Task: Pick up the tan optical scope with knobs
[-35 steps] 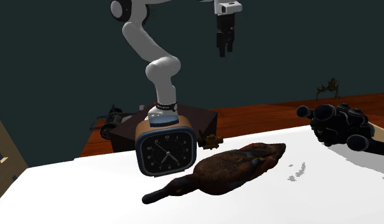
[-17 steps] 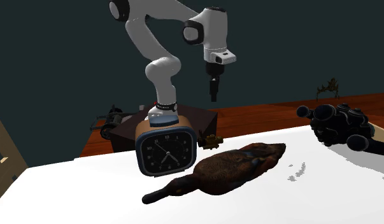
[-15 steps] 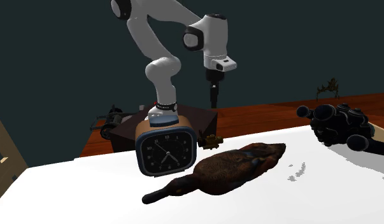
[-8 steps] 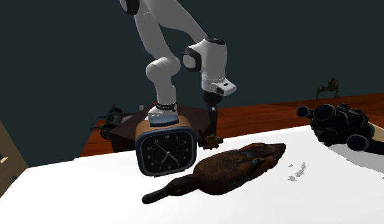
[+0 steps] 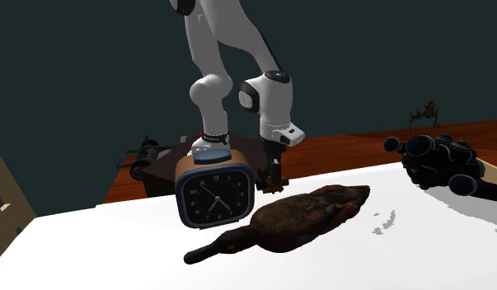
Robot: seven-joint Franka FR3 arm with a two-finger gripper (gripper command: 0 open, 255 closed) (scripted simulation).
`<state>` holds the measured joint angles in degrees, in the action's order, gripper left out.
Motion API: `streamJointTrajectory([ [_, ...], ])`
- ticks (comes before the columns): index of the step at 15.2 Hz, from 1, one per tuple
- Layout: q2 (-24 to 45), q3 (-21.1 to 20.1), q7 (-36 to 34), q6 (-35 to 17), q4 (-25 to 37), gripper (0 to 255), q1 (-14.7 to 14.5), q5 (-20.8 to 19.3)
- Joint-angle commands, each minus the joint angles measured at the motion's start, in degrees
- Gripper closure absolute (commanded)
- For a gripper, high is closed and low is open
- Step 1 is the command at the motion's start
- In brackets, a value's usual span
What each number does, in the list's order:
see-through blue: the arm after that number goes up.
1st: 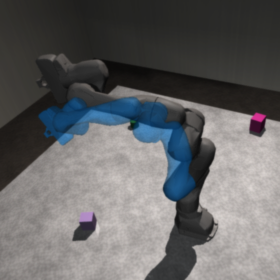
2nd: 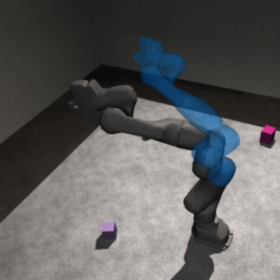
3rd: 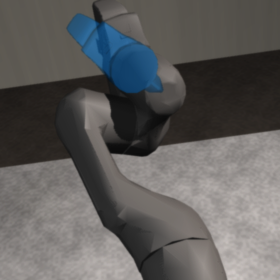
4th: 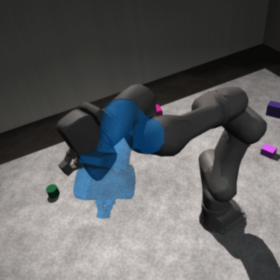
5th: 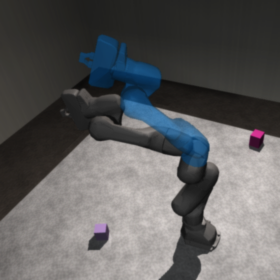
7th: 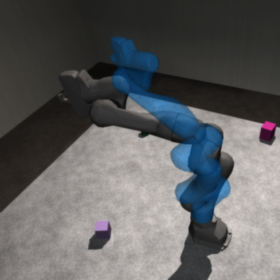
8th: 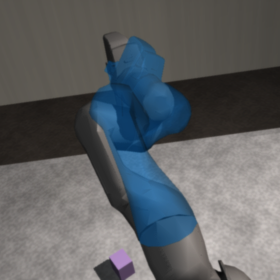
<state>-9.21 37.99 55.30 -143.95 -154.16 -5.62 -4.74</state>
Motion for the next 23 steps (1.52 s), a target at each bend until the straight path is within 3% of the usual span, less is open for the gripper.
streamJointTrajectory([
  [1,1.78,0.46,1.25,-1.89,-0.34,0,-0.66,1.63],
  [3,2.39,0.58,1.72,-2.46,-0.41,0,-0.85,2.24],
  [4,2.17,0.49,1.51,-2.31,-0.43,255,-0.81,2.05],
  [13,2.39,0.58,1.72,-2.46,-0.41,255,-0.85,2.24],
  [23,-6.85,-2.09,-3.82,7.6,1.53,255,2.11,-4.61],
])
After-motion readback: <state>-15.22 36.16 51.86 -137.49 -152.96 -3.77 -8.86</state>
